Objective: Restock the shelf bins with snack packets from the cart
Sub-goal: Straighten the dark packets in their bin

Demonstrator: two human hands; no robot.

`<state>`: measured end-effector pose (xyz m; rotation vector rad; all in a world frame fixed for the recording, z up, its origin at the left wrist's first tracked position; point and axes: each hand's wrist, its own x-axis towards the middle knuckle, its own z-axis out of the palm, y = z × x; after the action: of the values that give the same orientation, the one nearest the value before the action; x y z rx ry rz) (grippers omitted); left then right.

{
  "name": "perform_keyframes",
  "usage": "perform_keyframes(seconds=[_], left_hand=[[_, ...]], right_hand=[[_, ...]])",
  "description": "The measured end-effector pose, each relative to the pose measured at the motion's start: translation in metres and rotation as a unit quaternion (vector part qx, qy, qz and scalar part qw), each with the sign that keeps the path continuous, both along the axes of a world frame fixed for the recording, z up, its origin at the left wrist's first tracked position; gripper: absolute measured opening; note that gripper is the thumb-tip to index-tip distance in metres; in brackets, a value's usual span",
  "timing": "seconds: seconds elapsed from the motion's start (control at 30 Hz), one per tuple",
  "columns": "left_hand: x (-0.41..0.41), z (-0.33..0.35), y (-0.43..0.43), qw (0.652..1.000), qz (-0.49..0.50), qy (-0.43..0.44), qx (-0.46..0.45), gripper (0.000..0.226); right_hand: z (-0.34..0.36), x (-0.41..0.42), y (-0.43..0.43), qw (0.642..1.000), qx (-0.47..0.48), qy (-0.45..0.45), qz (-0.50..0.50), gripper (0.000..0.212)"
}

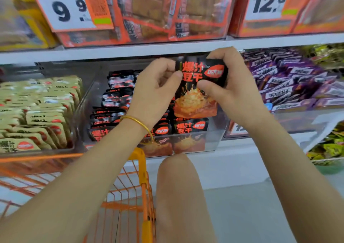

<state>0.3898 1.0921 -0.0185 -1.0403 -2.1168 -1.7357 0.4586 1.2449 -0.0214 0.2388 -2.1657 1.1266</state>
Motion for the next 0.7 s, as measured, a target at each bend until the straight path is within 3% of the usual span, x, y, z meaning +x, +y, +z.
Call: perform_keyframes(seconds=[0.13,0.27,0.37,0.53,0.7], left_hand=[[0.002,-0.015,-0.008,0.999,-0.015,-0.011,-0.048,0.015],[0.002,-0.025,-0.01,0.993,-0.025,0.005,-0.114,0.035],[0.001,-0.033,-0.009,0.984,-0.012,0.043,-0.172,0.032],[0.0,-0.049,-0.011,0.961,0.02,0.092,-0.261,0.017],[-0.004,-0.054,-0.011,0.949,0.08,0.152,-0.265,0.009]], right_hand=[[-0.011,0.0,0.0,0.997,0.035,-0.068,0.007,0.036],[-0.028,-0.002,0.0,0.996,0.056,-0.058,-0.03,0.035],[-0.047,-0.002,0.002,0.993,0.08,-0.049,-0.071,0.03],[-0.074,-0.001,0.006,0.975,0.166,-0.07,-0.133,0.041],[-0.075,0.006,-0.002,0.972,0.163,-0.07,-0.154,0.029]])
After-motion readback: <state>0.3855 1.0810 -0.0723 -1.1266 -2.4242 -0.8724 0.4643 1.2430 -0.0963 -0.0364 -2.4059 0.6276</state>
